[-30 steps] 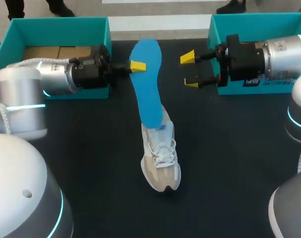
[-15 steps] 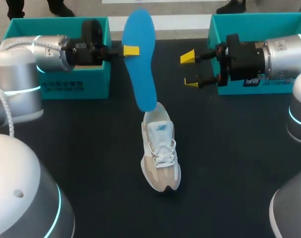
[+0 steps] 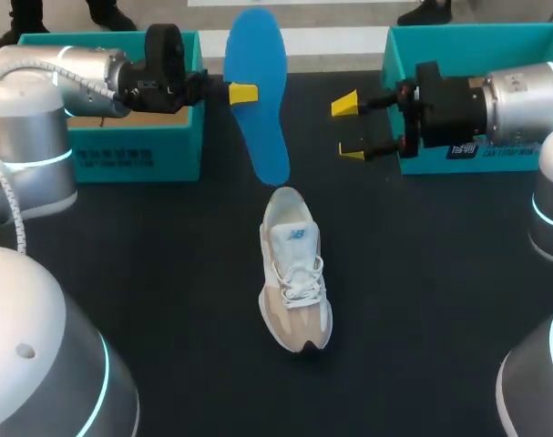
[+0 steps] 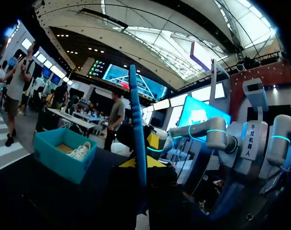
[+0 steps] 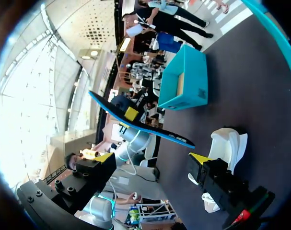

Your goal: Take the shoe out of the shoebox, open the shoe tongue, remove and reinsert the insole, then place the shoe into the shoebox

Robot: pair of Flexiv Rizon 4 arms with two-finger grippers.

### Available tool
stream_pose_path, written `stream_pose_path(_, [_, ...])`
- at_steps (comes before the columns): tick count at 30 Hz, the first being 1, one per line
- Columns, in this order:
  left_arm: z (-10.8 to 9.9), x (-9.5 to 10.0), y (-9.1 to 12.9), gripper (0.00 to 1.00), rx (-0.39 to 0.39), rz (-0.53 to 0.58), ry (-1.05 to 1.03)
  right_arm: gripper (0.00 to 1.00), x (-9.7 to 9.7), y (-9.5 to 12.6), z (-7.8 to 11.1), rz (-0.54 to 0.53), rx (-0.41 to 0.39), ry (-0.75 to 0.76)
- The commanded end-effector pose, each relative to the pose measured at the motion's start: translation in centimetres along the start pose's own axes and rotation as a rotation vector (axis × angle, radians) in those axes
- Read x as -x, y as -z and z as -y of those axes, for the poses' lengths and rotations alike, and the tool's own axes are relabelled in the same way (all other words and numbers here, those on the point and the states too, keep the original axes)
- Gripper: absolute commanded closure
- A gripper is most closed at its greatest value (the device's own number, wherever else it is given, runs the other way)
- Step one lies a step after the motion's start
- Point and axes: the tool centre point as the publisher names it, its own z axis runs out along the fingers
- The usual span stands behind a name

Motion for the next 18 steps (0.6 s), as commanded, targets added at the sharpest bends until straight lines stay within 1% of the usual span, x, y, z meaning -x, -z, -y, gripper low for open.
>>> stream_pose_path(1, [-0.1, -1.13, -0.1, 1.0, -0.029, -0.017, -0.526, 0.0, 0.06, -0.25, -0.06, 0.001, 0.001, -0.001])
stream_pose_path(2, [-0.11, -1.33, -0.09, 1.0, -0.049, -0.047, -0.58, 0.0, 0.06, -0.25, -0.06, 0.001, 0.001, -0.001])
stream_pose_path(4, [-0.33, -1.6, -0.12, 1.0, -0.021, -0.041, -0.73, 0.0, 0.06, -0.25, -0.06, 0.001, 0.001, -0.001])
stream_pose_path(7, [-0.56, -1.81, -0.08, 1.0, -0.019, -0.062, -0.885, 0.0, 0.06, -0.25, -0.06, 0.001, 0.001, -0.001])
stream_pose_path(8, [-0.67, -1.78, 0.02, 1.0, -0.009, -0.047, -0.94, 0.0, 0.06, -0.25, -0.06, 0.001, 0.001, -0.001])
stream_pose_path(9, [-0.79, -1.65, 0.04, 1.0, 0.002, -0.04, -0.964, 0.0, 0.06, -0.25, -0.06, 0.001, 0.001, -0.001])
stream_pose_path(10, [-0.8, -1.52, 0.14, 1.0, -0.01, -0.023, -0.95, 0.0, 0.06, -0.25, -0.06, 0.001, 0.001, -0.001])
stream_pose_path(11, [-0.68, -1.21, 0.25, 1.0, 0.009, 0.014, -0.971, 0.0, 0.06, -0.25, -0.06, 0.001, 0.001, -0.001])
stream_pose_path(18, [-0.68, -1.21, 0.25, 1.0, 0.009, 0.014, -0.971, 0.0, 0.06, -0.25, -0.06, 0.001, 0.001, -0.001])
